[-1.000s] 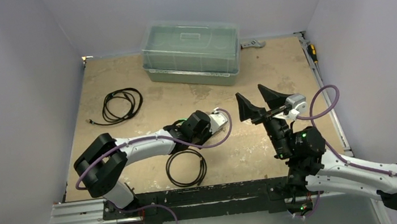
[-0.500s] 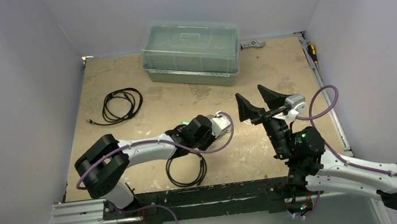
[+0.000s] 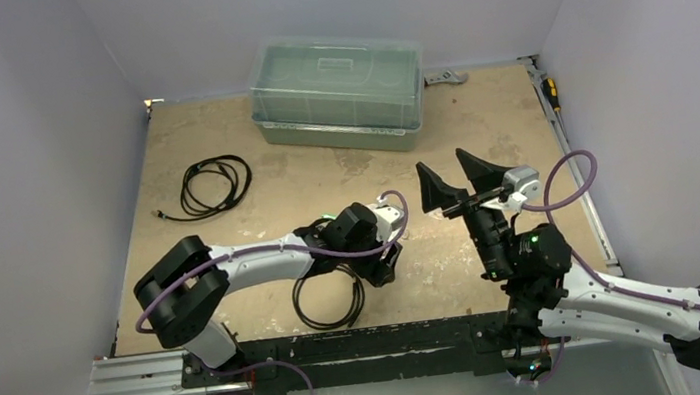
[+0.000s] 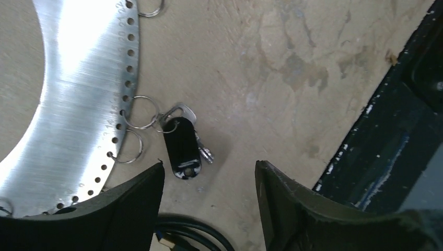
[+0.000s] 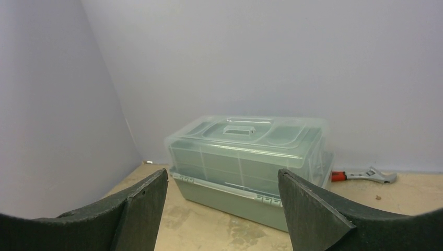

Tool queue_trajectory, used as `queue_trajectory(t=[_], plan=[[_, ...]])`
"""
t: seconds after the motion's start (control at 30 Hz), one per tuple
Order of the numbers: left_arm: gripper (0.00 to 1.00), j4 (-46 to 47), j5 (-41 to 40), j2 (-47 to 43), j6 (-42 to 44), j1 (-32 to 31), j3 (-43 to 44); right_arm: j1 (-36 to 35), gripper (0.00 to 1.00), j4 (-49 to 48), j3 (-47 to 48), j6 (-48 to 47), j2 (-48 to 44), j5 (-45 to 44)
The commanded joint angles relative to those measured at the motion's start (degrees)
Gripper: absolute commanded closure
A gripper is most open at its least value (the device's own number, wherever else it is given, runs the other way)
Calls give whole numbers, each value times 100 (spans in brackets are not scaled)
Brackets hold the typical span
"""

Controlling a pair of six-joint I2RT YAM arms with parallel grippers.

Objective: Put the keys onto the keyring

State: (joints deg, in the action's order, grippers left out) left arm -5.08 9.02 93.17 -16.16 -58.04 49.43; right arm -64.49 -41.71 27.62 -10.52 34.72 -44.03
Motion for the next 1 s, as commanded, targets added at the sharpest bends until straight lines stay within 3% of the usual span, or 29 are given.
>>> queue_trajectory(t=[0.0,0.07,0.3,0.5,0.73,0.97], plan=[[35,-173,611,-378,-685,-32,163,15,20,-248,-30,-81,32,-128],[31,-374,246,-641,-768,-32,207,15,20,-253,-41,-81,12,-142],[1,-941,-2157,-1508,-1296,117,167,15,20,-404,-107,-73,41,-188],[9,-451,-2322,-1463,-1840,258,-163,15,20,-481,-90,-86,193,-211],[19,-976,-2823,-417,-2359,237,388,15,19,-514,-77,-152,296,-268],[23,-928,-2977,-114,-2412,230,356,24,19,-535,-83,-152,313,-255]])
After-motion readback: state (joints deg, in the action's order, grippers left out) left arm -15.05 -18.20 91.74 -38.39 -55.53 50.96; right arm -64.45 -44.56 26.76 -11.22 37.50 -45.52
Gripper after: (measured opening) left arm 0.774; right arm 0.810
